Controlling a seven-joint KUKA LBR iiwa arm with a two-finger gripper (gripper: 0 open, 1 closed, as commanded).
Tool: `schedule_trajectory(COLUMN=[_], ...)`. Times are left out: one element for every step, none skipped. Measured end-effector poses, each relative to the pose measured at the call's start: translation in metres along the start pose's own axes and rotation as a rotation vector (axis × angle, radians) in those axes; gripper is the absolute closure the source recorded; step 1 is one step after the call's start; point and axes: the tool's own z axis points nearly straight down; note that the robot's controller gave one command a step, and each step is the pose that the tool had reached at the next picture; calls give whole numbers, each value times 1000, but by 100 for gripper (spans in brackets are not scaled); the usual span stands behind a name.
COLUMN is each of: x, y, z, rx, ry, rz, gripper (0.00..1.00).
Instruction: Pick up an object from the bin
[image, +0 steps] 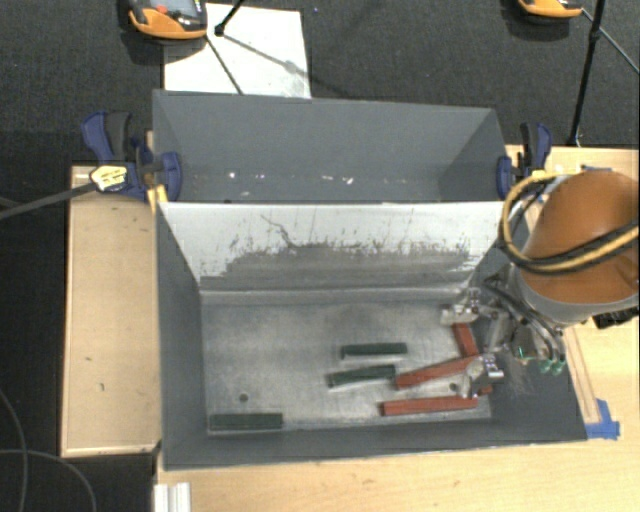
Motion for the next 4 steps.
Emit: schedule_trajectory(x=[-1, -19, -24, -24], y=[0, 21, 21, 21], z=[1, 58, 110, 110], rx=[0, 1, 1, 1], ry=[-1, -7, -16, -16], rz=[0, -53, -271, -272], gripper=[0, 0, 100, 100])
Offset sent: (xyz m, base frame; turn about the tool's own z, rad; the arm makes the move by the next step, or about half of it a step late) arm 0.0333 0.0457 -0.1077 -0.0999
